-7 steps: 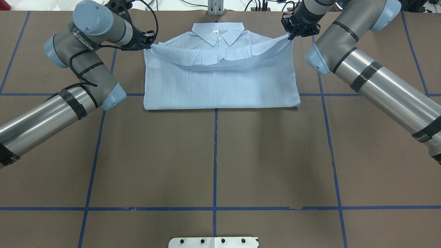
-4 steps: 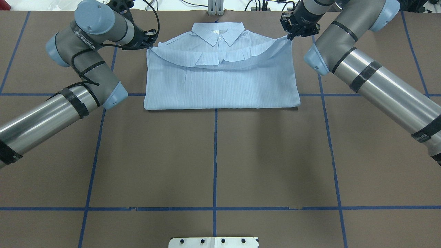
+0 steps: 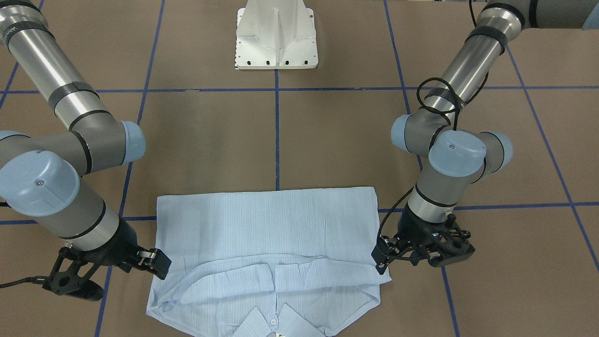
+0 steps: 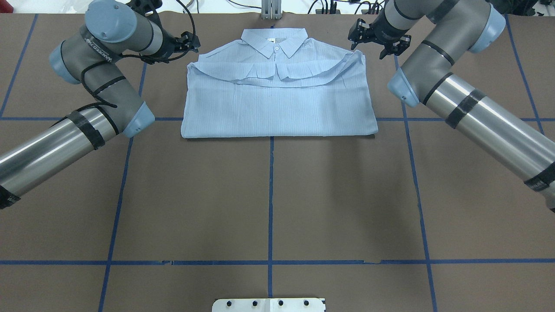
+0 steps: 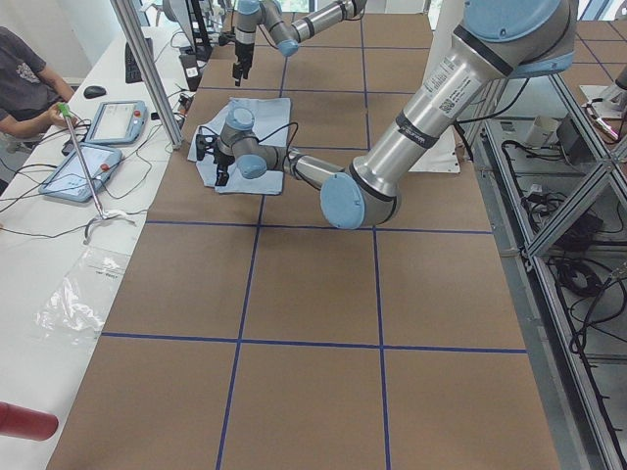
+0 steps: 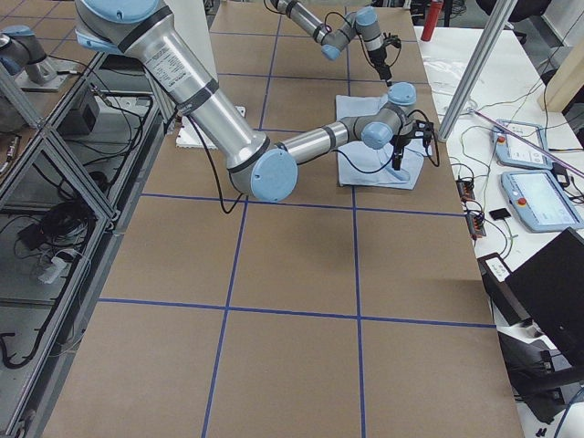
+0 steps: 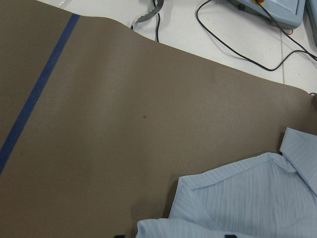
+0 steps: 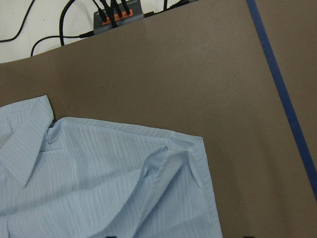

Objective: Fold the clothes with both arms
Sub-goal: 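Open both grippers to release the hem at the collar and lift away, then move the right gripper down to the folded shirt's side edge and grasp it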

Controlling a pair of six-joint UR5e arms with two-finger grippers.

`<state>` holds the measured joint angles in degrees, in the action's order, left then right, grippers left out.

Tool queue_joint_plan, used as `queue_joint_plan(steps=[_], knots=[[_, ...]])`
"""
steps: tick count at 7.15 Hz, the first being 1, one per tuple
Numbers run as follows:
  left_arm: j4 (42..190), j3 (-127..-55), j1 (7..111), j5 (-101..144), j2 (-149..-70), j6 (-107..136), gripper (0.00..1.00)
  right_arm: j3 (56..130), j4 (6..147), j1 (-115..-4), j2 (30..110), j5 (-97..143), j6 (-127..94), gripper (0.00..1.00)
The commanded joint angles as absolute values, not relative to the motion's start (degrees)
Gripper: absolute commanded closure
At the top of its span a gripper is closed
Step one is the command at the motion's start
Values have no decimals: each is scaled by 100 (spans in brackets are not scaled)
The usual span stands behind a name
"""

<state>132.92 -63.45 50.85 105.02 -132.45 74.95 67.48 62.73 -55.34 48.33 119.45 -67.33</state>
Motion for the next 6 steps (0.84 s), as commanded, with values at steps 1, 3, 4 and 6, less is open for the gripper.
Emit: queue_joint_plan(steps=[1, 3, 4, 6], knots=[[13245, -6723, 5098, 10512, -13070, 7532, 0, 7581, 6144, -5003, 5700, 11866, -6794, 0], [13245, -6767, 5098, 10520, -13034, 7532, 0, 7734, 6196, -4693, 5924, 11654, -6794, 0], [13245, -6794, 5098, 10512, -13025, 7532, 0, 7743, 6205, -4667, 5967, 11654, -6794, 0], [13245, -6838, 5098, 10521, -13025, 7541, 0, 7761, 6214, -4562, 6099, 11663, -6794, 2]])
